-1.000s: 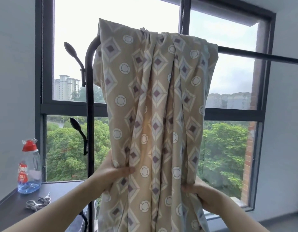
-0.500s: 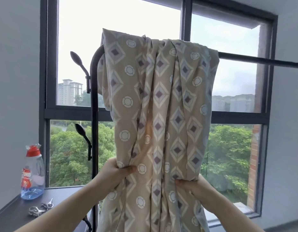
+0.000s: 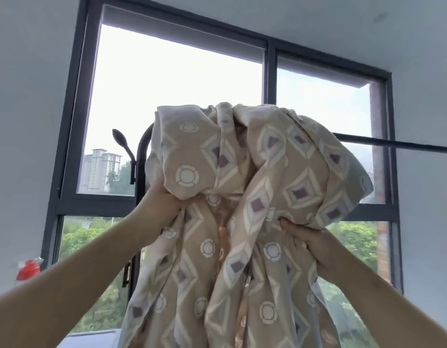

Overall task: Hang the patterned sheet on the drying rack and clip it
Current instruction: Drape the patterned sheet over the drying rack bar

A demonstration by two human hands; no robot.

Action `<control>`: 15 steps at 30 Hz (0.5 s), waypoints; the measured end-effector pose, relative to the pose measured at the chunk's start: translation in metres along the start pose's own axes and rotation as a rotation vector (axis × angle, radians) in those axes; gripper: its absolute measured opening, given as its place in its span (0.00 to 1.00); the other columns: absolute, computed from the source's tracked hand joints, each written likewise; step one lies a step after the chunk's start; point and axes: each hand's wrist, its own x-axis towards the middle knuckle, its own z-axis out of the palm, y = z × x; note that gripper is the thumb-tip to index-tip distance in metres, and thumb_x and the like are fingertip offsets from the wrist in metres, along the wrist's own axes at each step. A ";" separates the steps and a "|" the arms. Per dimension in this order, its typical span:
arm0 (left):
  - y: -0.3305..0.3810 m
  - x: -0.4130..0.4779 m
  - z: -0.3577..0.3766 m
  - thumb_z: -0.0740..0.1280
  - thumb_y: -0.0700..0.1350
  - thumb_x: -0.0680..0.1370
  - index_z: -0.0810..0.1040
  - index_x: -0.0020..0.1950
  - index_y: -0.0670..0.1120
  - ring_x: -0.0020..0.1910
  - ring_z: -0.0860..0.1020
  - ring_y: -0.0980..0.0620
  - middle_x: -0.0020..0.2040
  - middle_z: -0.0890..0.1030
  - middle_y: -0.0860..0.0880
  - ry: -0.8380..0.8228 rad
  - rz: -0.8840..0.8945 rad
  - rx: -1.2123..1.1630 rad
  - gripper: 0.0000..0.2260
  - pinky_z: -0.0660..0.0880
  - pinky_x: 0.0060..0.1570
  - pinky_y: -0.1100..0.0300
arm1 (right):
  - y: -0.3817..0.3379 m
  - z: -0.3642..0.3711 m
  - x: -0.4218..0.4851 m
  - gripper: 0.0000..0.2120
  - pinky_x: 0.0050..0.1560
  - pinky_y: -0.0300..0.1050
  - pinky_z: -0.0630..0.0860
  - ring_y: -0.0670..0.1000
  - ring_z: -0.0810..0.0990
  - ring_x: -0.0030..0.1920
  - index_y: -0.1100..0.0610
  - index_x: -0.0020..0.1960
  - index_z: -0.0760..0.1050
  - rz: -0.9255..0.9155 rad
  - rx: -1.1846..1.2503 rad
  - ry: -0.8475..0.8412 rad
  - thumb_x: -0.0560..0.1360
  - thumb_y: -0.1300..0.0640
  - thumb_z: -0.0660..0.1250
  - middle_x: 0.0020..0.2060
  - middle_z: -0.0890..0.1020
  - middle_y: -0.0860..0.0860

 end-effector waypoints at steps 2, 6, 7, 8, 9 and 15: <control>0.022 0.016 0.004 0.68 0.32 0.73 0.79 0.46 0.49 0.41 0.82 0.58 0.39 0.84 0.55 -0.012 0.054 0.007 0.11 0.79 0.41 0.65 | -0.025 0.007 0.007 0.12 0.43 0.46 0.82 0.52 0.85 0.42 0.57 0.51 0.81 -0.043 0.045 -0.026 0.67 0.60 0.68 0.44 0.86 0.53; 0.066 0.049 0.010 0.68 0.35 0.74 0.78 0.46 0.48 0.45 0.80 0.51 0.45 0.82 0.47 -0.012 0.192 0.137 0.08 0.78 0.47 0.60 | -0.068 0.019 0.029 0.17 0.47 0.48 0.82 0.53 0.85 0.45 0.58 0.54 0.80 -0.102 0.033 -0.009 0.65 0.58 0.70 0.47 0.85 0.54; 0.076 0.058 0.010 0.68 0.35 0.74 0.78 0.46 0.47 0.46 0.80 0.50 0.47 0.82 0.45 -0.008 0.207 0.189 0.07 0.77 0.49 0.58 | -0.078 0.021 0.036 0.19 0.50 0.49 0.81 0.53 0.84 0.47 0.58 0.56 0.80 -0.118 -0.012 0.015 0.66 0.57 0.71 0.48 0.85 0.54; 0.084 0.067 0.011 0.67 0.35 0.75 0.78 0.48 0.45 0.47 0.79 0.48 0.48 0.81 0.44 -0.011 0.231 0.240 0.06 0.77 0.50 0.57 | -0.088 0.024 0.041 0.19 0.51 0.48 0.79 0.53 0.84 0.48 0.57 0.58 0.79 -0.139 -0.075 0.048 0.68 0.56 0.71 0.49 0.85 0.53; 0.092 0.076 0.011 0.66 0.33 0.74 0.78 0.50 0.43 0.49 0.79 0.47 0.50 0.81 0.42 -0.017 0.265 0.290 0.08 0.77 0.52 0.55 | -0.099 0.026 0.047 0.18 0.52 0.47 0.79 0.52 0.83 0.48 0.57 0.60 0.78 -0.163 -0.147 0.084 0.70 0.55 0.71 0.48 0.85 0.52; 0.109 0.127 0.008 0.64 0.34 0.73 0.75 0.53 0.46 0.53 0.77 0.42 0.52 0.79 0.41 0.068 0.340 0.505 0.12 0.74 0.58 0.45 | -0.136 0.037 0.086 0.19 0.38 0.38 0.74 0.49 0.79 0.41 0.59 0.63 0.74 -0.258 -0.389 0.234 0.74 0.55 0.69 0.47 0.81 0.52</control>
